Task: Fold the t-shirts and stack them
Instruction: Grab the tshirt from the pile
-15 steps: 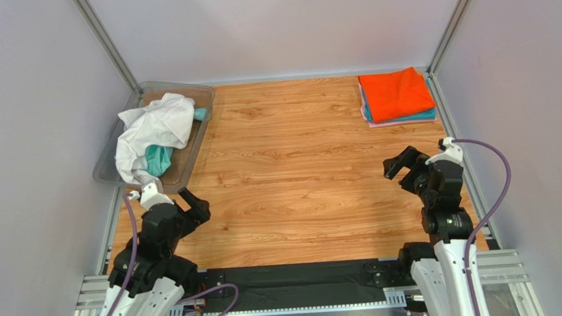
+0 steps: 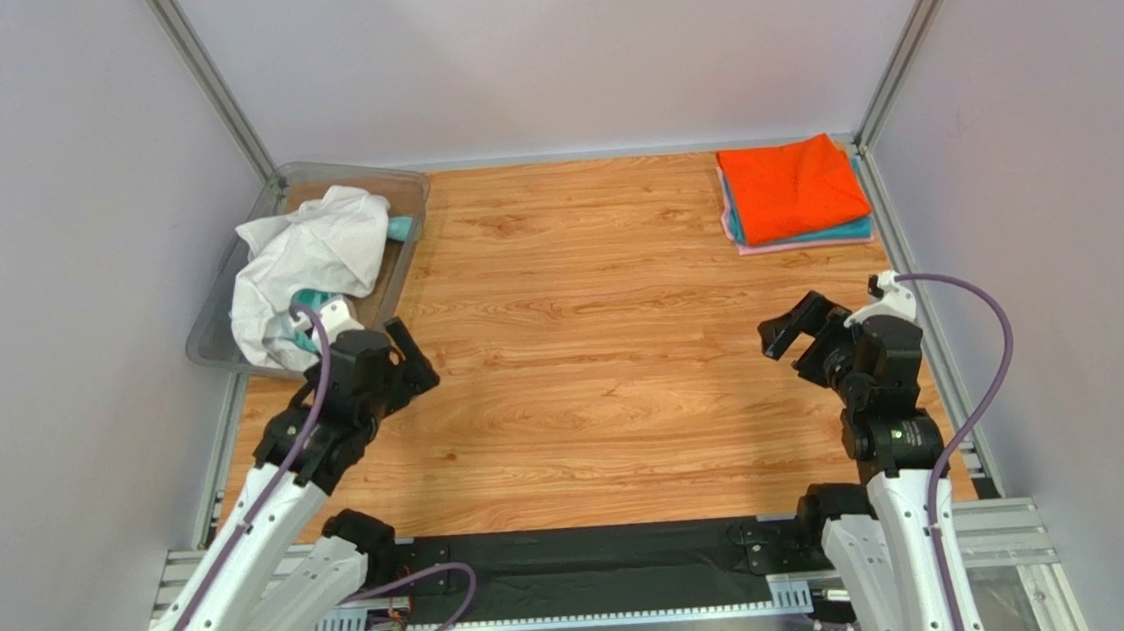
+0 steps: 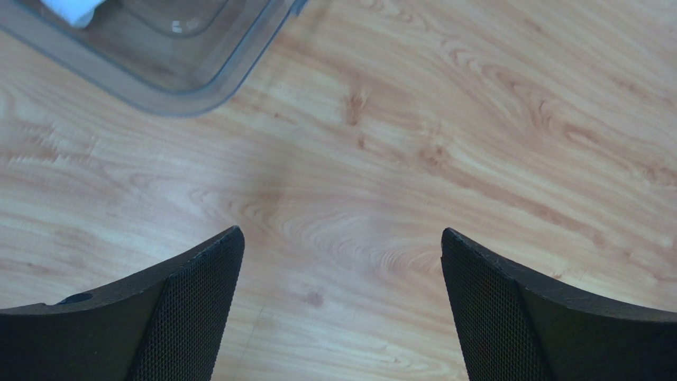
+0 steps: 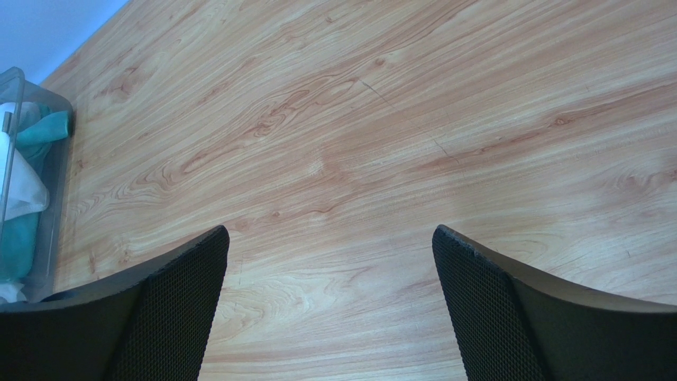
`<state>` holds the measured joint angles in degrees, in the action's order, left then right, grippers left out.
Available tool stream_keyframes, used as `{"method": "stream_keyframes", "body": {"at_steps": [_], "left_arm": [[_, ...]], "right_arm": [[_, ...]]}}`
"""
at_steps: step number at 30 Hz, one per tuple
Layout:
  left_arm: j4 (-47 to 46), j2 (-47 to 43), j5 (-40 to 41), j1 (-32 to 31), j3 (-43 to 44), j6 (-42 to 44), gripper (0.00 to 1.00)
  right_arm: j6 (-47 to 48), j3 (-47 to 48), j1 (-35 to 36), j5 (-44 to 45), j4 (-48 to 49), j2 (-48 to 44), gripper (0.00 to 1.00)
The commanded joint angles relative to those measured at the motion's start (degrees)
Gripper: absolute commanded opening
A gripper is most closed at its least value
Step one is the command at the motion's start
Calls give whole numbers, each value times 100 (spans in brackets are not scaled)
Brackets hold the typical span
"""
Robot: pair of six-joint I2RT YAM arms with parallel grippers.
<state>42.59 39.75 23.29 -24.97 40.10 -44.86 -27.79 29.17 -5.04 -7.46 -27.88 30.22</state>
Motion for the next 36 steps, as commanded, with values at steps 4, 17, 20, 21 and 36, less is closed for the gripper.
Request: {"method": "stream_keyframes", "body": {"at_steps": [4,17,20,21,36], "left_arm": [[-1244,1043,18,843,771,654,100],[-2280,3591,-1291,3313,2037,1032,100],[-2535,4022,-1721,3867,2072,988,98],[-2588,4206,-1775,4060,2090,979,98],[-2694,5191,-1326,4984,2819,1058,97]], "right_arm": [[63,54,12,-229,344,-42,100],[160,98,12,-317,406,362,100],[195,115,12,-300,424,423,100],[186,124,12,-317,441,458,100],[292,63,3,-633,643,741,100]]}}
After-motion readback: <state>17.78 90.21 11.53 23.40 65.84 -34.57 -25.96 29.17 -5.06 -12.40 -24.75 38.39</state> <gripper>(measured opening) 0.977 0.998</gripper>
